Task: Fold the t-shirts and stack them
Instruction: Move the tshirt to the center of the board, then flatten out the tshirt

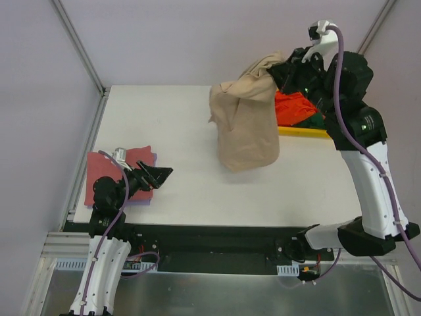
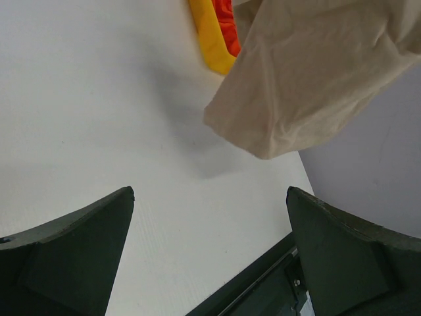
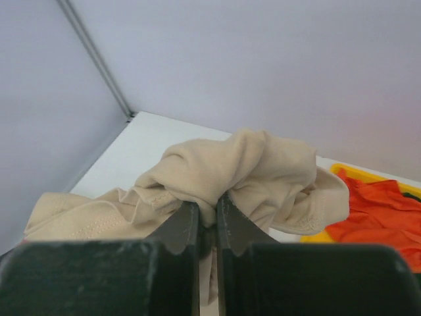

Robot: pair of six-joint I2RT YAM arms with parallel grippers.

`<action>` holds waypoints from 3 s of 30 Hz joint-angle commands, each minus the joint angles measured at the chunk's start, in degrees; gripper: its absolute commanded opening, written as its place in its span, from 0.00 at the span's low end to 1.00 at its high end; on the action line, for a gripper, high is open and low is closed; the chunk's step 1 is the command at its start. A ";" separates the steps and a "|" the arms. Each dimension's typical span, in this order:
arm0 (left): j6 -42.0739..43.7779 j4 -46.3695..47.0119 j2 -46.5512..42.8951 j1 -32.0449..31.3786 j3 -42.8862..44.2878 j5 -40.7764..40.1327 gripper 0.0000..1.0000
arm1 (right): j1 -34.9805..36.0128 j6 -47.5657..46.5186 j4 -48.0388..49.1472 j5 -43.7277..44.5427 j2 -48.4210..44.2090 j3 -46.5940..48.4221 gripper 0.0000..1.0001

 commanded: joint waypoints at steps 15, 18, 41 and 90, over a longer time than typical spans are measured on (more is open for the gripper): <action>1.00 -14.33 -1.35 0.29 5.28 -7.14 0.99 | 34.92 5.38 15.83 45.12 -2.06 -9.27 0.01; 1.01 -15.84 -0.92 0.29 5.63 -8.73 0.99 | 35.01 9.40 10.56 54.70 0.67 -8.73 0.01; 4.61 -15.49 31.50 -21.76 12.48 -19.79 0.99 | 3.73 31.51 -5.99 49.65 -15.40 -57.86 0.96; 8.65 -14.52 63.60 -30.56 26.37 -36.06 0.00 | 22.27 -10.52 2.20 32.95 11.40 -63.84 0.79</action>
